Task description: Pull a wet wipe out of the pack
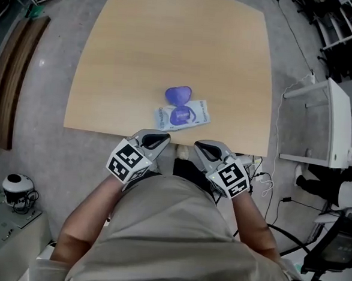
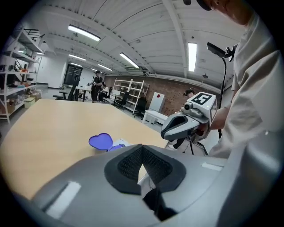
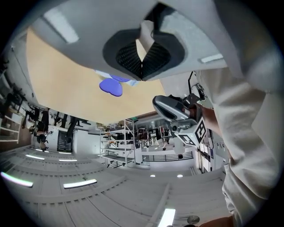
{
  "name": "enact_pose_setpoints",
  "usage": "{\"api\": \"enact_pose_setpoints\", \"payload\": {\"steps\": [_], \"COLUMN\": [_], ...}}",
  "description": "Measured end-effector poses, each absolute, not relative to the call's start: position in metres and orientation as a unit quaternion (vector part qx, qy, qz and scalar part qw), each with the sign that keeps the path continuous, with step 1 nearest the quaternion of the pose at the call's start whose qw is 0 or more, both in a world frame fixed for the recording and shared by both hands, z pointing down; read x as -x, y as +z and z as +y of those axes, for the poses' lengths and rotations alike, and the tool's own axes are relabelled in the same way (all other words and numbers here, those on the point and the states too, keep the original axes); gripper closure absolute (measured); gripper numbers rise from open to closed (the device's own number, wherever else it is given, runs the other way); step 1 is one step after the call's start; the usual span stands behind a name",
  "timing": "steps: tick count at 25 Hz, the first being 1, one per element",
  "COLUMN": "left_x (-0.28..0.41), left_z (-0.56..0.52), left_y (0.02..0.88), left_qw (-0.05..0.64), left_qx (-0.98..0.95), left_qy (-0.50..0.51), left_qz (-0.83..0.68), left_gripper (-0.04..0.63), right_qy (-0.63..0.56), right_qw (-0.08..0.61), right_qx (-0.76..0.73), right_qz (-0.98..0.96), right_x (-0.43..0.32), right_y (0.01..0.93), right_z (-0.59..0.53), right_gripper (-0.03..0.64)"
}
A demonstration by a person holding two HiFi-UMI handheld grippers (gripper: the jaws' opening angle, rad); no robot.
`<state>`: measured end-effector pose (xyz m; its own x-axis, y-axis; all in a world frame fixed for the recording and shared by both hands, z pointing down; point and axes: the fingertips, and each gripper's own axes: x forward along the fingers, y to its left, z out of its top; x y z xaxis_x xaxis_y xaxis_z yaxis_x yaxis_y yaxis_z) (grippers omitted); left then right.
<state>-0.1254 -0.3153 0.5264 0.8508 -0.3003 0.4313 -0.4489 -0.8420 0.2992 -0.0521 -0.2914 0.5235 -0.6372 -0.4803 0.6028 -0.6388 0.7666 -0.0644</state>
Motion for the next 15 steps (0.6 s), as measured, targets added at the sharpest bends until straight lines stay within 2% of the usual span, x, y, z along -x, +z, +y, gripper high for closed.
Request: {"api": "enact_pose_setpoints", "payload": {"steps": [8,15], "left_x": [0.122,0.119], "left_z": [-0.339,-0.351], "left_y": [0.534,0.581], "left_qw": [0.21,0.237], "left_qx": [-0.928,-0.905], "left_qy": [0.198,0.24], "left_qz": [-0.235,-0.257], "left_gripper": [0.59,0.591], "right_qy": [0.146,0.154], "right_qw": [0.324,0.351], "right_qx": [-0.283,-0.242], "right_qz": [-0.891,-0.891], "right_x": [0.027,0.019], "right_y": [0.569,0.612], "right_z": [-0.331,-0.35], "right_gripper": [0.615,0.614]}}
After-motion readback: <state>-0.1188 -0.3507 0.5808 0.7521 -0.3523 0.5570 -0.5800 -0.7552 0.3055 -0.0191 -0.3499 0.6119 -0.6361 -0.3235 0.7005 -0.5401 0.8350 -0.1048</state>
